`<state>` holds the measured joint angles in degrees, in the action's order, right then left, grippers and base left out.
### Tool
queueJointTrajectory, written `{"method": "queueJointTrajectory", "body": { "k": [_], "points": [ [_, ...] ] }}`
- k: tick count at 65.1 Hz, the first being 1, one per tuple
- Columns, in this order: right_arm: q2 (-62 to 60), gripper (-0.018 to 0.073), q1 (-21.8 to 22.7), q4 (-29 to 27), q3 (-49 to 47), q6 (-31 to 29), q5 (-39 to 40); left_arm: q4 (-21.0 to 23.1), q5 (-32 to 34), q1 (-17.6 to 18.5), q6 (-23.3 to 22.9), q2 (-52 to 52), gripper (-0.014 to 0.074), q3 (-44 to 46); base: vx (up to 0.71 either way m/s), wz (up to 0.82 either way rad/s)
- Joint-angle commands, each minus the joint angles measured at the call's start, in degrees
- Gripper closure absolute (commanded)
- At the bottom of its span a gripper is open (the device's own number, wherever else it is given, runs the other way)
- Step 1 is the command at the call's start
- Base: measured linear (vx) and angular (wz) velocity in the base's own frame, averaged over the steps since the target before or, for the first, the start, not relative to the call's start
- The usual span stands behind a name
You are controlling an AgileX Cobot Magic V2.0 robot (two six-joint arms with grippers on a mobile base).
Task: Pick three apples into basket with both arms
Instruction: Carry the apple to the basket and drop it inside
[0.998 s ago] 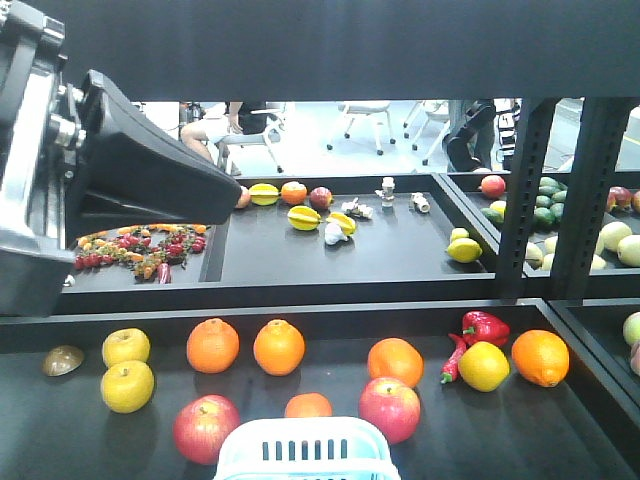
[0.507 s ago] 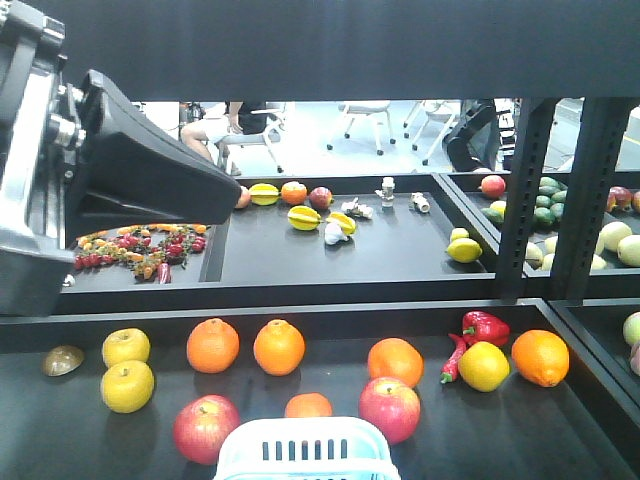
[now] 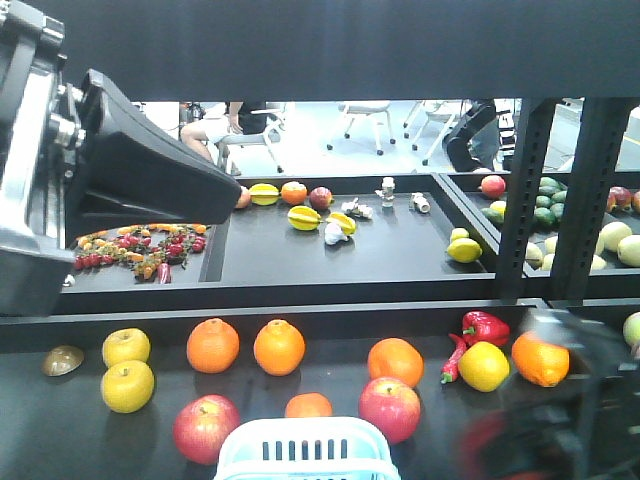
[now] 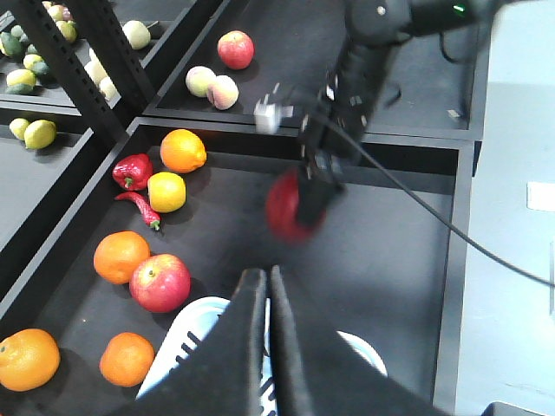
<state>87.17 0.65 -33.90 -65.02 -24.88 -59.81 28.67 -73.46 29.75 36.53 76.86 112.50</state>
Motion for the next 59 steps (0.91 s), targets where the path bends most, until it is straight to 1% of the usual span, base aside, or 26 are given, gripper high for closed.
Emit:
{"method": "queueJointTrajectory", "body": {
  "k": [1, 10, 18, 28, 33, 39, 44, 53, 59],
  "points": [
    [-5.2, 0.0251, -7.2, -2.2, -1.2, 3.0, -0.5, 2.0, 2.0, 0.3, -0.6, -1.1, 0.0604, 1.4, 0.0, 0.0],
    [-7.7, 0.03, -14.5, -2.2, -1.2, 7.8, 0.2, 2.0, 2.0, 0.3, -0.6, -1.1, 0.0604, 1.4, 0.0, 0.0],
    [-8.3, 0.0333, -19.1, -2.4, -1.2, 10.4, 2.7, 2.0, 2.0, 0.3, -0.6, -1.1, 0.0604, 1.4, 0.0, 0.0],
    [-6.1, 0.0326, -23.6, -2.6, -1.2, 10.6, 9.4, 2.0, 2.0, 0.3, -0.6, -1.1, 0.0604, 1.4, 0.0, 0.0],
    [-3.9, 0.0303, -25.8, -2.9, -1.2, 10.6, 10.2, 2.0, 2.0, 0.3, -0.6, -1.1, 0.0604, 1.4, 0.0, 0.0],
    [-0.9, 0.0247, -28.5, -3.1, -1.2, 8.9, 10.4, 2.0, 2.0, 0.3, -0.6, -1.1, 0.0604, 1.4, 0.0, 0.0],
    [0.9, 0.0179, -29.7, -3.3, -1.2, 7.5, 11.8, 2.0, 2.0, 0.3, -0.6, -1.1, 0.0604, 1.4, 0.0, 0.0],
    [2.5, 0.0005, -29.9, -4.3, -1.2, 6.9, 15.4, 2.0, 2.0, 0.3, -0.6, -1.1, 0.0604, 1.4, 0.0, 0.0],
    [2.6, -0.0092, -29.9, -4.5, -1.2, 7.1, 16.9, 2.0, 2.0, 0.3, -0.6, -1.1, 0.0604, 1.4, 0.0, 0.0]
  ]
}}
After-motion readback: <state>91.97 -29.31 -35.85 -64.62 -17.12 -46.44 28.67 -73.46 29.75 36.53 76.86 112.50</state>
